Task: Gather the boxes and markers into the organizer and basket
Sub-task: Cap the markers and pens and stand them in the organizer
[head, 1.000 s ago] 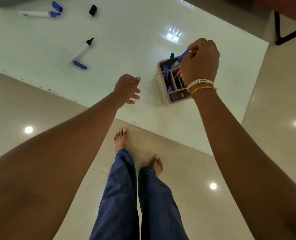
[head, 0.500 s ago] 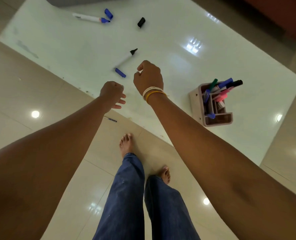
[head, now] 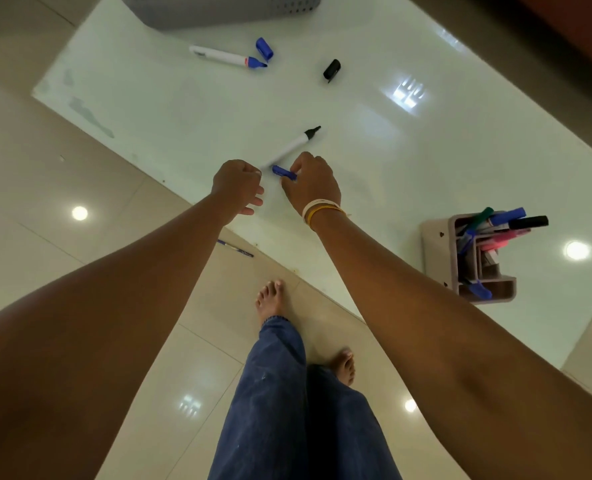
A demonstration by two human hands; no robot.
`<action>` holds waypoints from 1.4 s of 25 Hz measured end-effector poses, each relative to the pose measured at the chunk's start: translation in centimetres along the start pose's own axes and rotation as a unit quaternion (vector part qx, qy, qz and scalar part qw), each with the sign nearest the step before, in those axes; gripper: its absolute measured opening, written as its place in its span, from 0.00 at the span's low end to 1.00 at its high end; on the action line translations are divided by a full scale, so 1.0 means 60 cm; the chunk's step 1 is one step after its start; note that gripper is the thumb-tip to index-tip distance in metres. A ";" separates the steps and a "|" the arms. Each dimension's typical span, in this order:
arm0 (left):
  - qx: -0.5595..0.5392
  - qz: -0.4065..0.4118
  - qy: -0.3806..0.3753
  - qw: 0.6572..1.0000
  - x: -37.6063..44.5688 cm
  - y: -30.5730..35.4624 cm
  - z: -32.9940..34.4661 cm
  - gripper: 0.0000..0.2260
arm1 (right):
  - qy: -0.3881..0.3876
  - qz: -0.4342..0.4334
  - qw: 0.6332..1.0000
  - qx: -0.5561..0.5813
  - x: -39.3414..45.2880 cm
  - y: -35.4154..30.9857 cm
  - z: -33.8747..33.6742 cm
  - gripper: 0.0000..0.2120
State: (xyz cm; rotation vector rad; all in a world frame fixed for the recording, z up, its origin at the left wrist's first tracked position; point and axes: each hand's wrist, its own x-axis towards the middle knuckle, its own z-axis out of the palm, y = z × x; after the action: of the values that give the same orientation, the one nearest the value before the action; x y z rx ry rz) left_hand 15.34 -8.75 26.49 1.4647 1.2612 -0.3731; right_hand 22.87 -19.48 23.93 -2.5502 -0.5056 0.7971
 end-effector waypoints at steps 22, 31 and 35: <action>0.176 0.071 0.021 0.982 0.054 -0.003 -0.017 0.14 | -0.012 0.098 0.985 0.145 0.032 0.020 -0.032 0.10; 0.115 0.094 0.117 0.982 -0.007 -0.121 0.009 0.14 | -0.048 0.137 0.948 0.284 -0.051 0.024 0.015 0.10; 0.140 0.098 0.028 0.985 -0.037 -0.180 -0.008 0.11 | -0.004 0.136 0.923 0.360 -0.130 0.020 0.067 0.12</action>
State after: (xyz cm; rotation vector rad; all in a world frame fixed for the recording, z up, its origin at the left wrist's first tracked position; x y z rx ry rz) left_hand 5.25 -11.38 22.82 1.8329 1.1289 -0.3915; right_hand 14.69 -22.92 23.85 -1.9353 0.1435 0.8816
